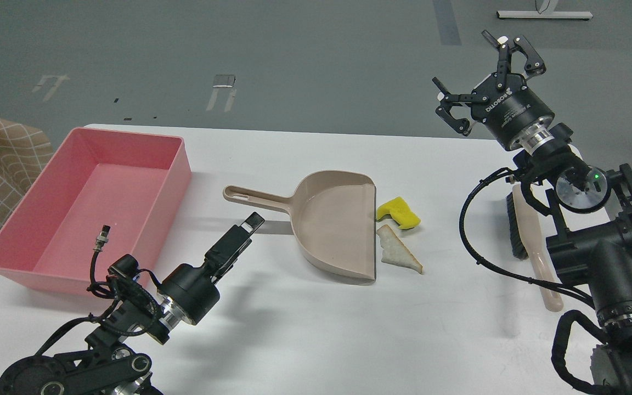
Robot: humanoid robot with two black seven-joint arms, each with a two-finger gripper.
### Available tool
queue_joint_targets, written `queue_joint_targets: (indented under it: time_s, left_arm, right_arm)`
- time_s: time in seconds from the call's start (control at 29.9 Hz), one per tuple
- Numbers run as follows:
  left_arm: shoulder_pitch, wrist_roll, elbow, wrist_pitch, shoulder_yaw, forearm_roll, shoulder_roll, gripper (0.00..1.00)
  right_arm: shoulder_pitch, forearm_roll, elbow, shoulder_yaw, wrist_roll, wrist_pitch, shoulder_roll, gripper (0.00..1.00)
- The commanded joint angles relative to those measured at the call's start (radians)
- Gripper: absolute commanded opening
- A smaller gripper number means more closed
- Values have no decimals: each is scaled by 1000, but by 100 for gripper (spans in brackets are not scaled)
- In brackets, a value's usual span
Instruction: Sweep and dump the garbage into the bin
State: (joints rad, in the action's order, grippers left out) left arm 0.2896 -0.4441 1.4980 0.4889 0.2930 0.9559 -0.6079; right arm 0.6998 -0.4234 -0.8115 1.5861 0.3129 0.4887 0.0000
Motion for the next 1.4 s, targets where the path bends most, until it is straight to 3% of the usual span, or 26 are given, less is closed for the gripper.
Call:
queue_joint_targets:
  time_s: [0.0,0.13,1.37]
  left_arm:
    - [16,11,-45,0,0,0,39,98]
    - [29,47,-97,0,0,0,79,98]
    - [180,53,-462,0,3,-12,267,97]
  right_arm:
    - [-2,0,0,0,0,0,0,100]
    - [-2,0,0,0,0,0,0,100]
    - [-13,0,-6,0,0,0,0,100]
